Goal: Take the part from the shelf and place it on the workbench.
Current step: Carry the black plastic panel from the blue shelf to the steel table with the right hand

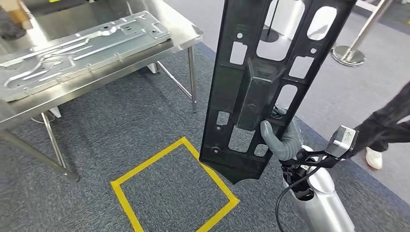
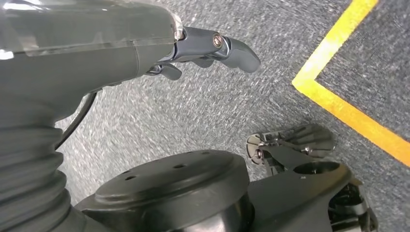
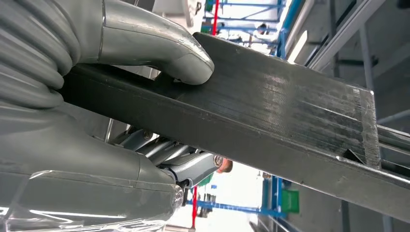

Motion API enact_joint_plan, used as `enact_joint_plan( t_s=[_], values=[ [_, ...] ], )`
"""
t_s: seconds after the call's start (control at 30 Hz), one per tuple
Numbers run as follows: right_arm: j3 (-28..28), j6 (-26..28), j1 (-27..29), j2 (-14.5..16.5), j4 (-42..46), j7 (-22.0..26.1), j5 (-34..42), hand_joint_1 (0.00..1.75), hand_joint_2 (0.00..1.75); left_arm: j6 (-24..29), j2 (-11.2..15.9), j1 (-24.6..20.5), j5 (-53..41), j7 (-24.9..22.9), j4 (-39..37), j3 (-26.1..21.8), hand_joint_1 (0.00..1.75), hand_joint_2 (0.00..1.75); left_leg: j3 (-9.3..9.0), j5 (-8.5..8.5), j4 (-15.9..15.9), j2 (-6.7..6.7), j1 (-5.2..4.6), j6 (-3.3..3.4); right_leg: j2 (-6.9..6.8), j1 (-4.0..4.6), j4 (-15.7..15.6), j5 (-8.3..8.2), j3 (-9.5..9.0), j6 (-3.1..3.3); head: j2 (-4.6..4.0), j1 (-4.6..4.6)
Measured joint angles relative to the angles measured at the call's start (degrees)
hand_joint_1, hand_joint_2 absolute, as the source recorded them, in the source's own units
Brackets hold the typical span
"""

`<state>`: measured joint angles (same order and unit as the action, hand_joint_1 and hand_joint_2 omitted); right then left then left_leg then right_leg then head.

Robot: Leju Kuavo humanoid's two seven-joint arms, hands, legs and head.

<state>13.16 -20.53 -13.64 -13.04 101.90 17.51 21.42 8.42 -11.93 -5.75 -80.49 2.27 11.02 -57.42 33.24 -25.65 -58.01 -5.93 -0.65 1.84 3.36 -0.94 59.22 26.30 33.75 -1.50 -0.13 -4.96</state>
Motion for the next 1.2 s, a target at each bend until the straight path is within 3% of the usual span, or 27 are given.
enact_joint_plan(
  t_s=[0.03, 0.1, 0.17, 0.23, 0.3, 0.33, 0.37, 0.47, 0.53, 0.6, 0.67, 0.73, 0.8, 0.83, 0.87, 0.93, 1.0, 1.03, 1.13, 1.2],
  values=[
    [-0.05, -0.06, 0.04, 0.01, 0.01, 0.03, 0.00, 1.45, 1.75, -0.01, -0.03, 0.00, 0.02, 0.08, 0.00, -0.01, 0.00, 1.75, 0.27, 0.06, -0.04, -0.57, 0.10, -0.33, 0.37, 0.06, -0.67, 0.20, -0.22, 0.10, 0.00, 0.00],
    [-0.10, -0.15, 0.00, 0.01, 0.02, 0.06, 0.01, 1.45, 1.75, -0.01, -0.02, 0.04, 0.07, 0.19, 0.00, -0.01, 0.00, 1.75, 0.65, 0.17, -0.03, -1.28, 0.25, -1.01, -0.68, 0.03, -1.08, 0.07, -0.32, 0.49, 0.00, -0.01],
    [-0.10, -0.17, -0.10, 0.01, 0.03, 0.09, 0.03, 1.45, 1.75, -0.01, 0.01, 0.08, 0.08, 0.20, 0.00, -0.02, 0.00, 1.75, 1.32, -1.01, -1.64, 0.75, 0.02, -1.61, -2.00, -0.24, -1.58, -0.07, -0.71, 1.20, 0.00, -0.02],
    [-0.12, -0.19, -0.07, -0.06, 0.05, 0.12, 0.03, 1.45, 1.75, -0.01, 0.13, -0.18, 0.11, 0.25, 0.00, -0.03, 0.00, 1.75, 3.92, -4.45, -7.70, 3.82, -0.02, -2.14, -3.52, -0.24, -1.83, -0.04, -1.00, 1.72, 0.00, -0.02],
    [-0.15, -0.14, 0.00, -0.17, 0.04, 0.11, 0.05, 1.45, 1.75, 0.01, 0.27, -0.64, 0.16, 0.38, 0.01, -0.04, 0.00, 1.75, 7.11, -7.57, -15.13, 4.76, 0.22, -2.56, -5.16, -0.14, -1.80, 0.05, -1.04, 1.84, 0.00, -0.02],
    [-0.16, -0.10, 0.01, -0.21, 0.03, 0.09, 0.09, 1.45, 1.75, 0.01, 0.30, -0.76, 0.17, 0.45, 0.02, -0.04, 0.00, 1.75, 7.61, -7.74, -16.66, 4.89, 0.33, -2.71, -5.94, -0.12, -1.78, 0.11, -1.07, 1.83, 0.00, -0.02],
    [-0.16, -0.06, 0.02, -0.21, 0.01, 0.07, 0.16, 1.45, 1.75, 0.04, 0.32, -0.76, 0.18, 0.51, 0.02, -0.04, 0.00, 1.75, 6.97, -6.78, -15.86, 5.07, 0.43, -2.80, -6.61, -0.12, -1.75, 0.19, -1.13, 1.77, 0.00, -0.02],
    [-0.16, -0.08, -0.19, -0.21, -0.03, -0.20, 0.34, 1.45, 1.75, 0.16, 0.37, -0.34, 0.18, 0.65, 0.02, -0.05, 0.00, 1.75, 0.90, -1.69, -4.39, 6.16, 0.56, -2.61, -7.75, -0.02, -1.56, 0.52, -1.40, 1.19, 0.00, -0.02],
    [-0.16, -0.19, -0.61, -0.20, -0.20, -0.51, 0.24, 1.45, 1.75, 0.15, 0.40, 0.05, 0.24, 0.72, 0.02, -0.07, 0.00, 1.75, -1.04, -1.00, -0.12, 6.60, 0.35, -2.17, -8.15, 0.16, -1.40, 0.49, -1.15, 0.60, 0.00, -0.02],
    [-0.12, -0.22, -1.26, -0.16, -0.54, -0.94, -0.44, 1.45, 1.75, 0.03, 0.41, 0.28, 0.41, 0.74, 0.02, -0.10, 0.00, 1.75, -0.98, -1.10, 0.34, 6.46, 0.23, -1.54, -8.38, 0.22, -1.42, 0.25, -0.88, -0.02, 0.00, -0.02],
    [-0.09, -0.05, -2.08, -0.09, -0.96, -1.44, -1.96, 1.45, 1.75, -0.26, 0.38, 0.34, 0.53, 0.75, 0.02, -0.11, 0.00, 1.75, -1.07, -0.72, 0.84, 6.31, 0.40, -0.79, -7.12, 0.06, -0.45, 1.04, -0.45, -0.62, 0.00, -0.02],
    [-0.13, 0.63, -2.74, -0.03, -1.44, -1.49, -4.54, 1.45, 1.75, -0.58, 0.34, 0.29, 0.56, 0.81, 0.02, -0.11, 0.00, 1.75, -1.18, -0.46, 1.18, 6.21, 0.56, -0.19, -4.88, -0.08, 4.61, 3.95, 1.86, -1.01, 0.00, -0.02],
    [-0.27, 1.62, -3.12, 0.02, -2.15, -0.92, -8.08, 1.45, 1.75, -0.80, 0.31, 0.29, 0.62, 1.01, 0.02, -0.11, 0.00, 1.75, -1.15, -0.52, 1.17, 5.94, 0.46, 0.11, -3.89, -0.09, 12.25, 6.90, 5.61, -1.20, 0.00, -0.02],
    [-0.38, 1.91, -3.29, 0.03, -2.62, -0.56, -9.69, 1.45, 1.75, -0.86, 0.30, 0.31, 0.66, 1.14, 0.02, -0.11, 0.00, 1.75, -1.17, -0.57, 1.14, 5.73, 0.40, 0.18, -3.81, -0.10, 14.57, 7.21, 6.89, -1.27, 0.00, -0.02],
    [-0.53, 1.98, -3.55, 0.04, -3.14, -0.17, -10.92, 1.45, 1.75, -0.87, 0.30, 0.34, 0.70, 1.28, 0.02, -0.11, 0.00, 1.75, -1.22, -0.61, 1.09, 5.48, 0.37, 0.18, -3.80, -0.12, 14.64, 6.36, 7.13, -1.28, 0.00, -0.02],
    [-0.93, 1.61, -4.44, 0.08, -4.15, 0.58, -12.48, 1.45, 1.75, -0.86, 0.27, 0.36, 0.82, 1.47, 0.02, -0.13, 0.00, 1.75, -1.46, -0.80, 0.91, 5.02, 0.36, 0.03, -3.74, -0.18, 8.48, 2.18, 4.60, -1.10, 0.00, -0.02],
    [-1.42, 1.03, -5.54, 0.16, -4.99, 1.32, -13.38, 1.45, 1.75, -0.82, 0.22, 0.35, 0.91, 1.58, 0.02, -0.13, 0.00, 1.75, -1.44, -1.09, 0.58, 4.70, 0.20, -0.36, -3.50, 0.00, 1.45, -0.56, 1.51, -0.65, 0.00, -0.02],
    [-1.70, 0.74, -5.91, 0.20, -5.34, 1.67, -13.63, 1.45, 1.75, -0.80, 0.21, 0.36, 0.92, 1.63, 0.02, -0.13, 0.00, 1.75, -1.32, -1.19, 0.47, 4.61, 0.14, -0.61, -3.39, 0.15, -0.29, -0.83, 0.81, -0.38, 0.00, -0.02],
    [-2.77, -0.05, -6.35, 0.25, -6.33, 2.57, -14.03, 1.45, 1.75, -0.78, 0.23, 0.39, 0.87, 1.73, 0.02, -0.13, 0.00, 1.75, -1.15, -1.47, 0.36, 4.58, 0.21, -1.46, -3.38, 0.24, -1.13, -0.47, 0.57, 0.53, 0.00, -0.02],
    [-3.65, -0.34, -6.51, 0.25, -6.91, 3.04, -13.88, 1.45, 1.75, -0.79, 0.27, 0.38, 0.79, 1.74, 0.02, -0.13, 0.00, 1.75, -0.26, -2.96, -2.04, 4.78, 0.25, -2.06, -3.51, -0.06, -1.46, -0.42, 0.12, 1.22, 0.00, -0.02]
  ],
)
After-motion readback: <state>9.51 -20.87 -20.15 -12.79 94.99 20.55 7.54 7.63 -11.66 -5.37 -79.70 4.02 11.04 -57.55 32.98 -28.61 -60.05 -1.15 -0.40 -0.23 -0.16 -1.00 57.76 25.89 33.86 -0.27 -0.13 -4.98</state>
